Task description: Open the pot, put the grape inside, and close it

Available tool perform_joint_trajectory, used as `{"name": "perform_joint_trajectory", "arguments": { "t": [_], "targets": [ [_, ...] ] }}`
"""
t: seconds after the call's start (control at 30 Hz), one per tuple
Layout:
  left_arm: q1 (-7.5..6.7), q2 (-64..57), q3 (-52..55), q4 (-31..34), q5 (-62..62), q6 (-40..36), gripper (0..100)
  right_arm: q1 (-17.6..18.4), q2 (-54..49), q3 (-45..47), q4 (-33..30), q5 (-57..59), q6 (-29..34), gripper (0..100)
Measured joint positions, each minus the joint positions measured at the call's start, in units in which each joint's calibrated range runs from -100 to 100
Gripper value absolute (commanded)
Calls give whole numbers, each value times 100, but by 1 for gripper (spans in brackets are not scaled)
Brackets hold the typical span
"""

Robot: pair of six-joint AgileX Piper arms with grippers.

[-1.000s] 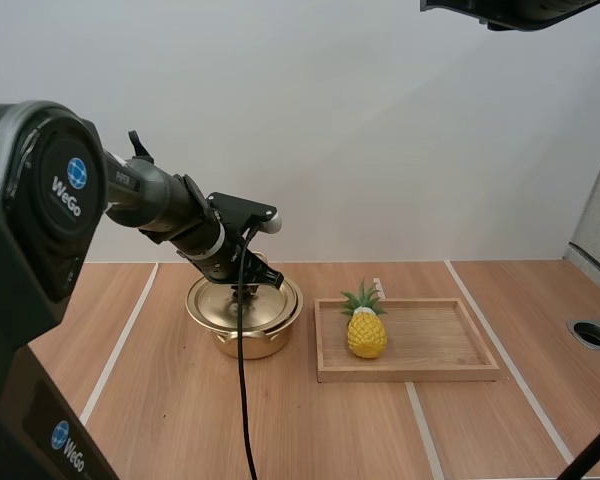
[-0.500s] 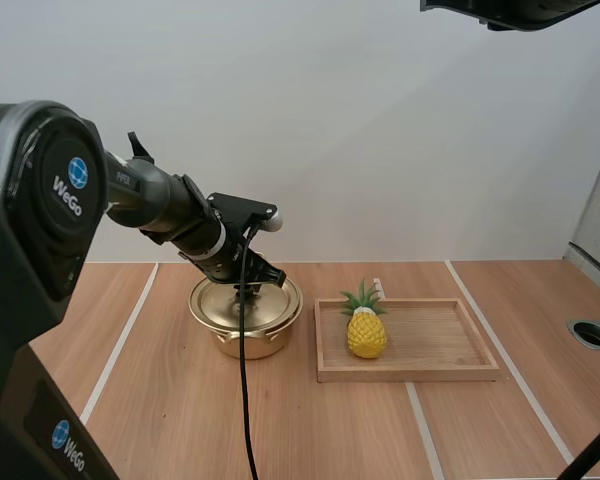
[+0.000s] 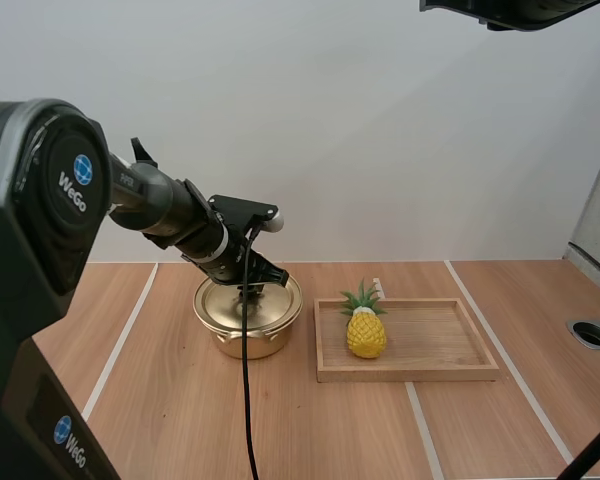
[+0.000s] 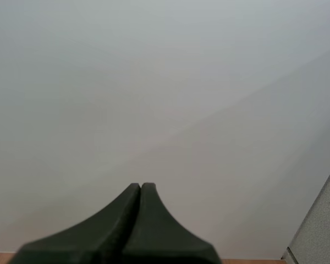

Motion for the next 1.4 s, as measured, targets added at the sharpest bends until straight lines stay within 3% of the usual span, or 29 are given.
{"name": "perform_joint_trajectory", "arguments": {
  "t": [0.17,0.23,0.3,0.4,0.5,0.53,1.13,1.3,1.33,1.4],
  "targets": [
    [0,0,0,0,0,27,1,0,0,0,0,0,0,0],
    [0,0,0,0,19,27,9,0,0,0,0,0,0,0],
    [0,0,0,0,19,27,22,0,0,0,0,0,0,0],
    [0,-25,0,0,34,27,55,0,0,0,0,0,0,0],
    [0,-105,0,49,99,27,96,0,0,0,0,0,0,0],
    [0,-149,-14,78,201,31,100,0,0,0,0,0,0,0],
    [0,-679,-724,123,644,-371,100,0,0,0,-22,378,0,0],
    [86,-683,-1194,125,628,-687,100,0,0,0,-82,395,0,0],
    [120,-711,-1347,135,628,-709,97,0,0,0,-93,395,0,0],
    [183,-782,-1642,148,604,-709,64,0,0,0,-104,395,0,0]
  ]
}}
